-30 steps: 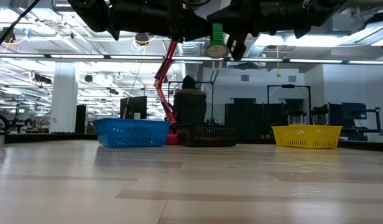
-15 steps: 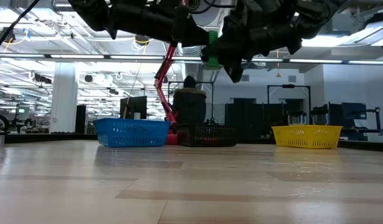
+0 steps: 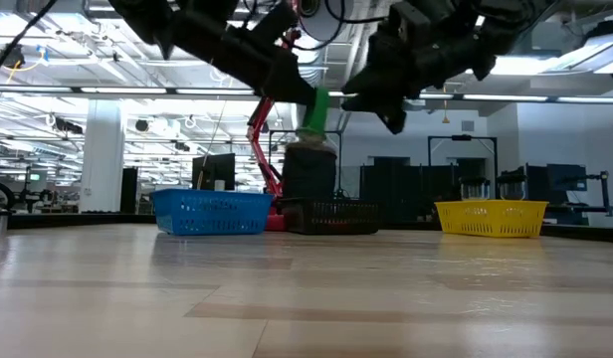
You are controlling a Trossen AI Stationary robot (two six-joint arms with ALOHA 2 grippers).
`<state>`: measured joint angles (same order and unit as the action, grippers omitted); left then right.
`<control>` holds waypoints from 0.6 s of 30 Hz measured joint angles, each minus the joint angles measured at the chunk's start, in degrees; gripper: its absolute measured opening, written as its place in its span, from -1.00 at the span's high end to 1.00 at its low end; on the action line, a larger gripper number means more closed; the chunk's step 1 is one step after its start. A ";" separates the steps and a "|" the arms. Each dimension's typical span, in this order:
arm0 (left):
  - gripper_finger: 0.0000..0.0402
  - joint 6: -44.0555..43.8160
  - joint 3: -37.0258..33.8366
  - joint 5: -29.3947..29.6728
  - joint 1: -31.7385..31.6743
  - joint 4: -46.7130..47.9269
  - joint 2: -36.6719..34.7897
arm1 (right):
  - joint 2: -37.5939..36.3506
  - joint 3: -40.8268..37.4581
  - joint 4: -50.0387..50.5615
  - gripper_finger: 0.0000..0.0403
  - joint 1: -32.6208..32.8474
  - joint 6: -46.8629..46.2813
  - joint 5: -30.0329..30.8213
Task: Pick & Place Office items
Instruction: Put the green wristwatch into the blue bin
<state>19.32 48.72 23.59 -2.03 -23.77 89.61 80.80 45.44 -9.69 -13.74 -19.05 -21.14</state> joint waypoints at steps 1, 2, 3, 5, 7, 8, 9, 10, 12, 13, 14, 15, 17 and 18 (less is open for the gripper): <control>0.97 0.00 0.05 1.57 0.05 1.20 -0.90 | -0.30 0.08 1.66 0.42 0.00 0.04 -0.02; 0.97 -0.07 0.10 3.18 0.07 3.49 -2.12 | -0.60 0.10 4.05 0.42 0.00 0.10 -0.01; 0.97 -0.39 0.10 4.81 0.05 6.50 -3.60 | -0.80 0.05 6.64 0.42 0.00 0.16 -0.01; 0.97 -3.22 0.08 6.46 0.01 12.72 -6.71 | -0.84 0.03 10.58 0.42 0.00 0.16 -0.01; 0.96 -8.29 0.08 6.64 -0.55 18.96 -9.89 | -0.84 0.03 13.32 0.42 0.06 0.16 -0.01; 0.95 -11.42 0.08 6.76 -0.95 22.88 -11.39 | -0.84 0.03 14.09 0.42 0.07 0.13 -0.01; 0.94 -14.61 0.11 6.79 -1.50 25.61 -12.45 | -0.84 0.03 14.48 0.42 0.07 0.13 0.01; 0.94 -17.71 0.00 6.70 -2.18 28.86 -13.56 | -0.84 0.03 14.59 0.42 0.11 0.13 0.01; 0.93 -22.85 -1.56 6.94 -3.83 32.35 -15.00 | -0.84 0.03 14.41 0.42 0.17 0.13 0.01; 0.93 -24.53 -2.75 6.90 -4.59 32.60 -15.36 | -0.84 0.03 14.38 0.42 0.15 0.13 0.01; 0.93 -25.91 -4.10 7.01 -5.30 32.80 -15.58 | -0.84 0.02 14.18 0.42 0.15 0.11 0.01; 0.93 -26.88 -5.30 6.99 -5.95 32.88 -15.60 | -0.84 0.02 13.84 0.42 0.15 0.09 0.01; 0.93 -28.57 -7.63 6.90 -6.93 33.06 -15.73 | -0.88 0.03 13.74 0.42 0.15 0.07 0.03; 0.93 -29.04 -8.42 6.89 -7.33 32.73 -15.54 | -0.88 0.03 13.77 0.42 0.15 0.07 0.04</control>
<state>-9.72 40.29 30.47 -9.36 8.95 74.07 79.92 45.47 4.08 -13.58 -18.98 -21.10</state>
